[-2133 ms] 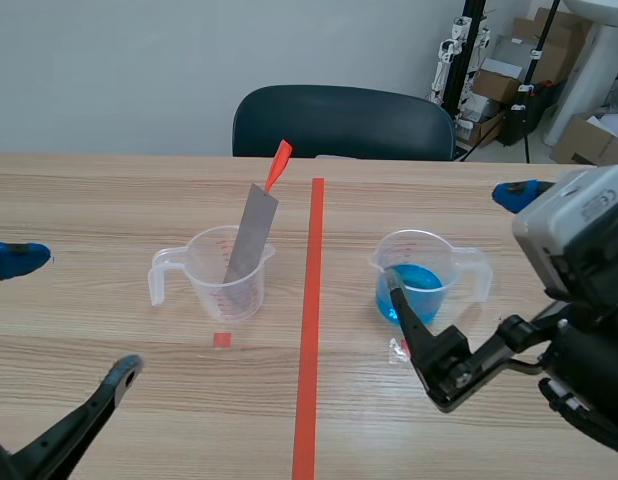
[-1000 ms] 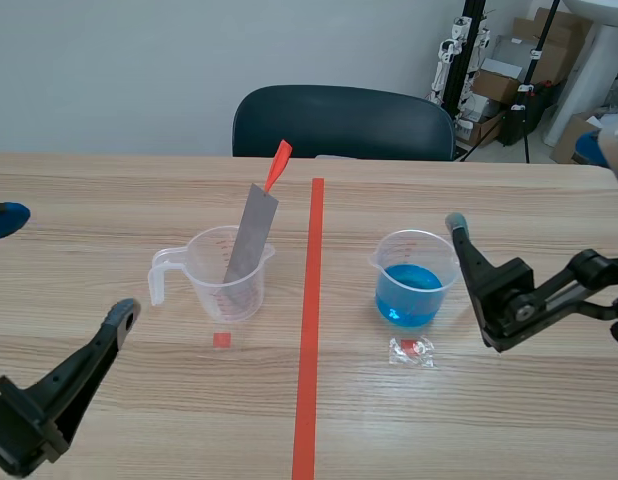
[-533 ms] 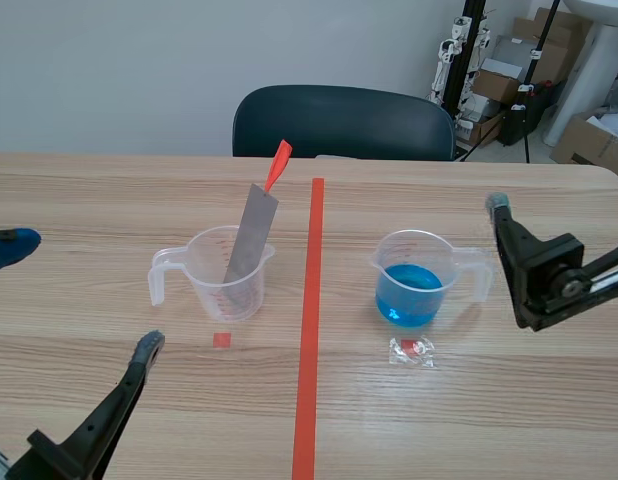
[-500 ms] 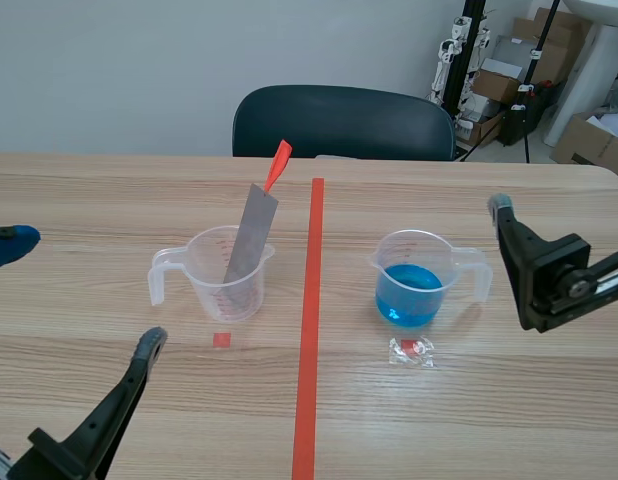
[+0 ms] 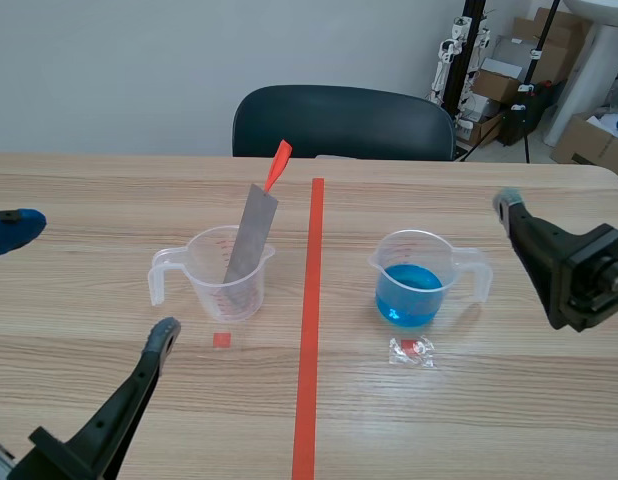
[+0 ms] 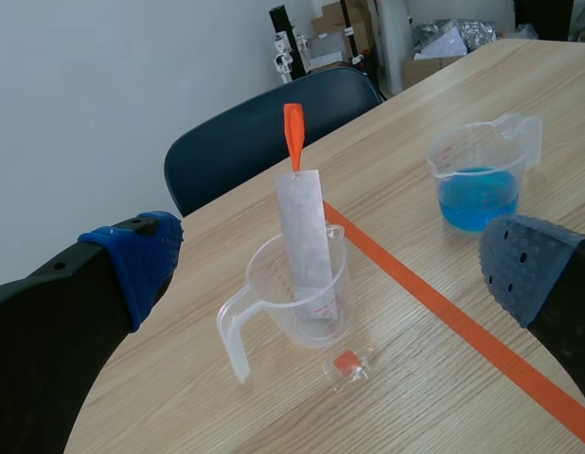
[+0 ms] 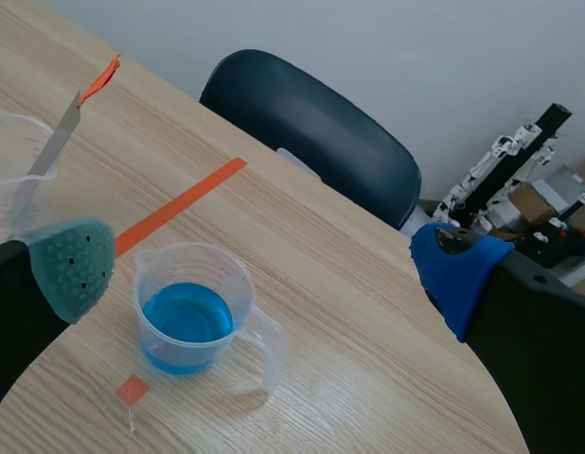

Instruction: Do the redox reaction experiment. return to the home posture

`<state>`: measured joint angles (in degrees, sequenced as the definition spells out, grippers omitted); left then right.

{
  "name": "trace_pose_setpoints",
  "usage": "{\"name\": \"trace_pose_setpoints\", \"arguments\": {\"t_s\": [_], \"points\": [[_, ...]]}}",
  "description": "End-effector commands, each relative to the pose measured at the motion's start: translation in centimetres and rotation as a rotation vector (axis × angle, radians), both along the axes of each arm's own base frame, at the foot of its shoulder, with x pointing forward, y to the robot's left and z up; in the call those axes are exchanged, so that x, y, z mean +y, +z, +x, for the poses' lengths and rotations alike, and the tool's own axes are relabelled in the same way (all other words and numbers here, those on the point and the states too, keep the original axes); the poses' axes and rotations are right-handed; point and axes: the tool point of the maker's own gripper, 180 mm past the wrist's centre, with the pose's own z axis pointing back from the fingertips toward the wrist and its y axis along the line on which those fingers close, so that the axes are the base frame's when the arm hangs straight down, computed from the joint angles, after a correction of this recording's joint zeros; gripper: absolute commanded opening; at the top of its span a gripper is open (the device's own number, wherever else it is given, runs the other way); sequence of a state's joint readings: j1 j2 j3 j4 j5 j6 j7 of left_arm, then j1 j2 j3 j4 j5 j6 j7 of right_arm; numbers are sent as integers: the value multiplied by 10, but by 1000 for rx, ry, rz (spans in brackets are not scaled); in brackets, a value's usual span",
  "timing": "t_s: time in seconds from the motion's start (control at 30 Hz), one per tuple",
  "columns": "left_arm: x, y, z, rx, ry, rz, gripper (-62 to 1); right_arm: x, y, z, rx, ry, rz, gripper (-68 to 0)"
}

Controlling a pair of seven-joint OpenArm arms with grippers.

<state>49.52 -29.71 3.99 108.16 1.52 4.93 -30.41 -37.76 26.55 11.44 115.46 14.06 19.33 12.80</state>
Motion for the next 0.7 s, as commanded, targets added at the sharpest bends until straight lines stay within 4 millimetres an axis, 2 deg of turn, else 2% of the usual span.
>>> {"name": "trace_pose_setpoints", "arguments": {"t_s": [0.0, 0.3, 0.67], "points": [[-2, 10, 1, -33, -5, -17, 14, 8, 2, -3, -2, 25, 16, 4], [-2, 10, 1, -32, -4, -16, 14, 31, -19, -14, 49, 101, -43, 4], [-2, 11, 1, -35, -4, -20, 14, 31, -18, -14, 46, 97, -41, 4]]}}
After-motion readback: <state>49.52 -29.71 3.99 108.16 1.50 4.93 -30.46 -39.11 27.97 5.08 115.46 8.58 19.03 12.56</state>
